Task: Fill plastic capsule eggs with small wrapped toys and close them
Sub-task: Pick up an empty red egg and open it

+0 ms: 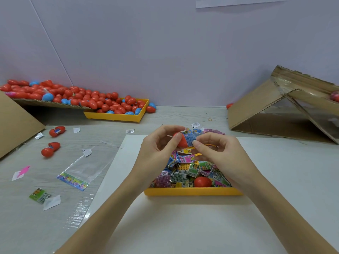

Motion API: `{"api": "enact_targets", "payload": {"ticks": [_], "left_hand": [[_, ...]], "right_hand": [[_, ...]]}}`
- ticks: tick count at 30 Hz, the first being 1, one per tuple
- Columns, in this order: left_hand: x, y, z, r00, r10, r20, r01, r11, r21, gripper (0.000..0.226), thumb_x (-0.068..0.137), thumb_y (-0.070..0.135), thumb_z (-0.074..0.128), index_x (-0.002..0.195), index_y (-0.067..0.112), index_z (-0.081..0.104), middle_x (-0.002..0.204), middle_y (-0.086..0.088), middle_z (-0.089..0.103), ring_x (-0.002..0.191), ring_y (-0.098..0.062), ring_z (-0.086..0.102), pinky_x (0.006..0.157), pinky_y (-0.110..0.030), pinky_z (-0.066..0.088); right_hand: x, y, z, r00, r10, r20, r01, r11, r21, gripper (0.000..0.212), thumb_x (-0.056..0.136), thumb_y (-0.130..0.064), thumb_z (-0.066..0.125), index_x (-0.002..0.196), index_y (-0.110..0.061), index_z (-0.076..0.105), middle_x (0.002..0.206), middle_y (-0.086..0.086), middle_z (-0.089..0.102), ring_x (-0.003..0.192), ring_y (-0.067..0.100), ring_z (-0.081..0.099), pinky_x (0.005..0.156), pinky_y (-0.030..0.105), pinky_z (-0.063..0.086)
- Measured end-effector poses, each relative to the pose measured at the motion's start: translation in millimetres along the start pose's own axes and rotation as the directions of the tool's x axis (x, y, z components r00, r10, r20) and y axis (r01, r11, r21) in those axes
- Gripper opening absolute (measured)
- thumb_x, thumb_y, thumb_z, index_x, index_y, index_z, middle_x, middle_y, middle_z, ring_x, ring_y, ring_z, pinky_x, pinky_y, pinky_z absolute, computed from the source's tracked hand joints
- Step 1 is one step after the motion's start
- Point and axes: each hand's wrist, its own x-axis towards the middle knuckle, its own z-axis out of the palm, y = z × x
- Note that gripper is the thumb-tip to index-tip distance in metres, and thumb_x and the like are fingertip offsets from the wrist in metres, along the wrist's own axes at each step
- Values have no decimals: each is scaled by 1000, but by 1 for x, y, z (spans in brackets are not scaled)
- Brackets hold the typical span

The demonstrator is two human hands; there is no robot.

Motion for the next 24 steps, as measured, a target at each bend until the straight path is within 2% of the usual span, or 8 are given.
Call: {"api": "enact_targets", "payload": {"ticks": [5, 8, 12, 14, 18, 24], "left_hand": [[1, 0, 1, 999, 45, -17, -43, 997, 62, 22, 99, 26, 64, 118, 22, 73, 103, 2, 77, 99, -17, 74, 85, -27, 60], [1, 1, -1, 999, 44, -32, -42, 997, 57, 20, 100, 23, 64, 118, 22, 73, 103, 2, 77, 98, -17, 74, 84, -26, 60], [1, 1, -5, 1000, 22, -8, -21, 996, 89, 25, 99, 26, 63, 122, 24, 72, 110, 6, 76, 106, -14, 72, 89, -34, 62], [1, 1, -4, 999, 22, 28, -25, 994, 108, 25, 100, 24, 62, 124, 24, 71, 112, 7, 75, 108, -15, 71, 90, -37, 62], [-1, 0, -1, 997, 59, 44, -64, 988, 137, 23, 102, 17, 62, 123, 21, 72, 111, 7, 76, 105, -16, 72, 93, -33, 60], [-1, 0, -1, 997, 60, 47, -65, 989, 135, 24, 103, 16, 61, 123, 20, 72, 110, 6, 76, 102, -15, 71, 89, -27, 59]], "right_hand": [[-3, 2, 2, 999, -47, -2, 47, 994, -98, 7, 87, -24, 82, 93, -22, 80, 85, -1, 80, 82, 16, 78, 79, 26, 63], [-5, 2, 5, 997, -76, -7, 76, 995, -71, 5, 90, -19, 79, 94, -23, 79, 84, -4, 80, 81, 13, 78, 74, 19, 59], [-2, 1, 3, 997, -59, -39, 59, 998, -7, 7, 96, -18, 72, 100, -15, 77, 91, 0, 79, 88, 17, 77, 80, 26, 62], [-1, 0, 3, 997, -61, -42, 61, 998, -1, 7, 96, -18, 71, 100, -14, 76, 90, 1, 79, 88, 17, 77, 79, 26, 61], [-2, -1, 2, 997, -76, -14, 76, 997, -28, 6, 96, -15, 71, 99, -14, 76, 88, -1, 79, 85, 14, 76, 76, 21, 59], [-1, 0, 2, 994, -105, 13, 106, 991, -82, 6, 97, -15, 70, 97, -19, 74, 88, -1, 78, 87, 15, 76, 83, 25, 61]]}}
